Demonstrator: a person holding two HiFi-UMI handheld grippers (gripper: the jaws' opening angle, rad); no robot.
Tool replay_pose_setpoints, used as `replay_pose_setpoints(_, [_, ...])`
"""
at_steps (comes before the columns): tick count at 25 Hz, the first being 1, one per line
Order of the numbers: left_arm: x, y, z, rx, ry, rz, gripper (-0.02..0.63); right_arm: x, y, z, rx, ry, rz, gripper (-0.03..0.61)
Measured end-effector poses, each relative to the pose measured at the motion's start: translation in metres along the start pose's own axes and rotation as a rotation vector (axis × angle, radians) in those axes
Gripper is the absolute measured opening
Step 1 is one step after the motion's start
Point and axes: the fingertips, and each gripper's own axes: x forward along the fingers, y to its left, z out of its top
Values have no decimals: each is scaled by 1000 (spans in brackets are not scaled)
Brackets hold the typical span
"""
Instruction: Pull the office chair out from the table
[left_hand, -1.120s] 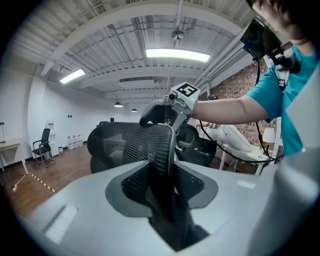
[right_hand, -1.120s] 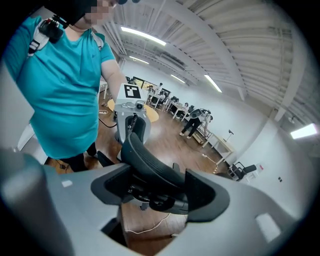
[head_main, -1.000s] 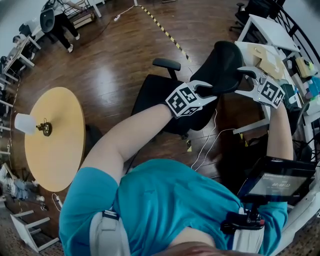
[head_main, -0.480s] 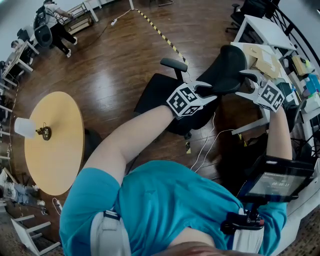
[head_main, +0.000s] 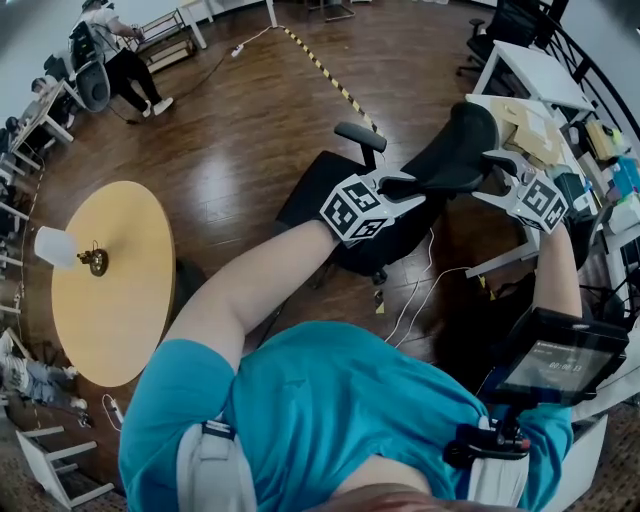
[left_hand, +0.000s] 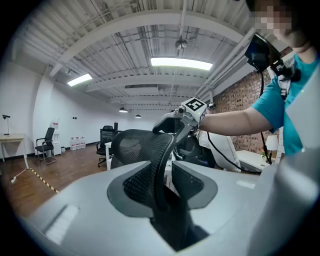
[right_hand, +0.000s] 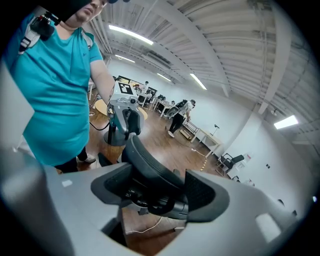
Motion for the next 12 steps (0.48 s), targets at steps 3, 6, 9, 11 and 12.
replay_pose_setpoints(3, [-30, -5, 1, 6, -29, 8, 127, -2, 10, 7, 8, 12, 9, 324])
replay_pose_setpoints(6, [-66, -13, 1, 9, -75, 27, 127, -9, 25, 32, 26, -37, -8, 322])
replay_pose_setpoints(9, [-104, -20, 6, 2, -142, 54, 126, -20, 36, 69, 60, -151, -62, 307])
replay_pose_setpoints(11, [-131, -19, 19, -4, -186, 72, 123, -18, 40, 92, 78, -206, -81, 307])
replay_pose_setpoints(12, [-146, -16, 26, -11, -205, 81, 123, -14, 42, 103, 89, -225, -82, 307])
